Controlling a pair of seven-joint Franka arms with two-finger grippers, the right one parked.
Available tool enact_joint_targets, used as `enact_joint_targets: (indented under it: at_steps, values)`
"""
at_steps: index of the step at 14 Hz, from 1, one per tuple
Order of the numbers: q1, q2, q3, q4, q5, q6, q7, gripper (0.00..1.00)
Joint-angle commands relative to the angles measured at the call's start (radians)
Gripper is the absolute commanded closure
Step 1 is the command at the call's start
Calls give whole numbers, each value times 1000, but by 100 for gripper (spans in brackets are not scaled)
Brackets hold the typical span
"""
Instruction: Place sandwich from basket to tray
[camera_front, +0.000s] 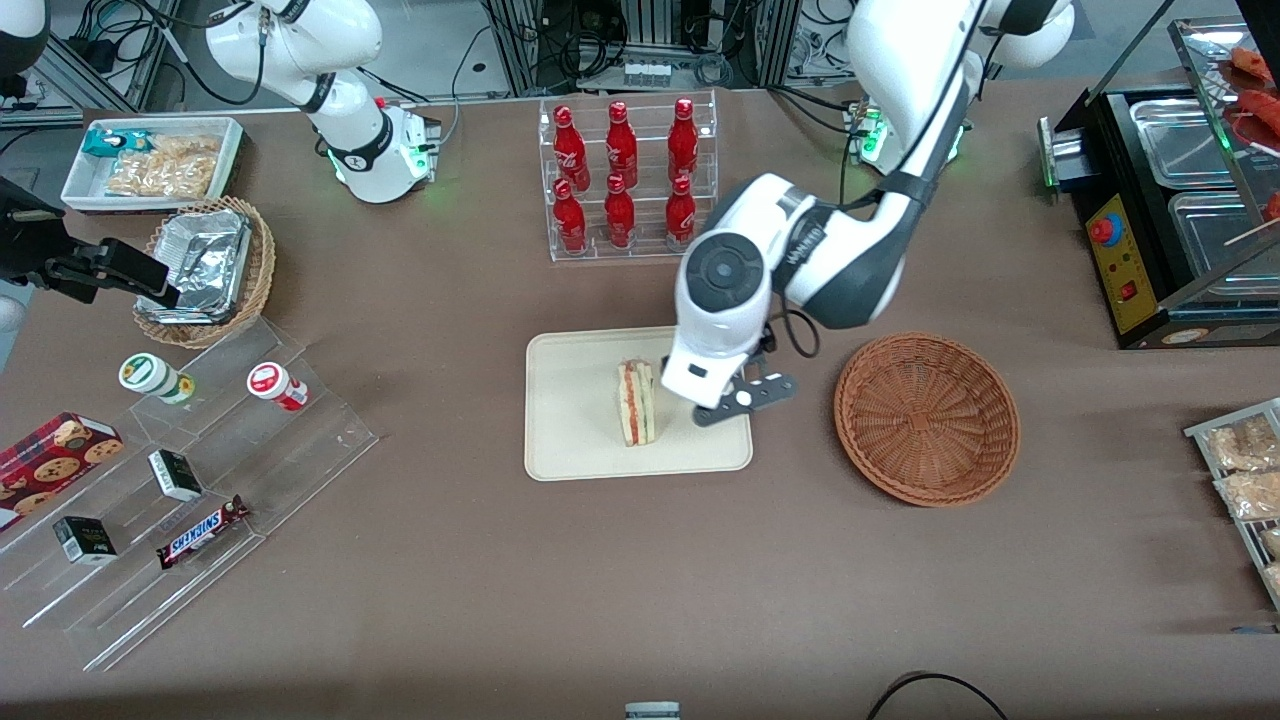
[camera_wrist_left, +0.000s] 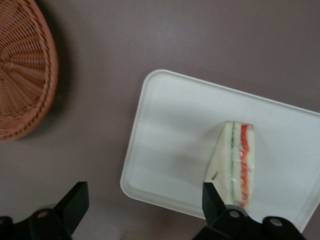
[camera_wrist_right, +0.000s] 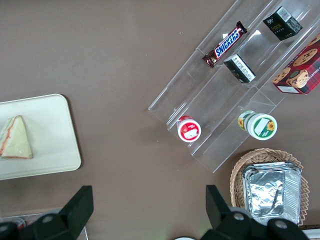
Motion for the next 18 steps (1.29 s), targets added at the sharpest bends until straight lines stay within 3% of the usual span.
enact_joint_targets:
  at_steps: [1,9,14,18]
  values:
    - [79,-144,-2,-139,10,-21,131,0]
    - [323,-363,-4,-294,12,-124,455,0]
    - [584,-473,-143,-336,30,-225,693,0]
    - [661,-541,-157,-330,30,-288,857,0]
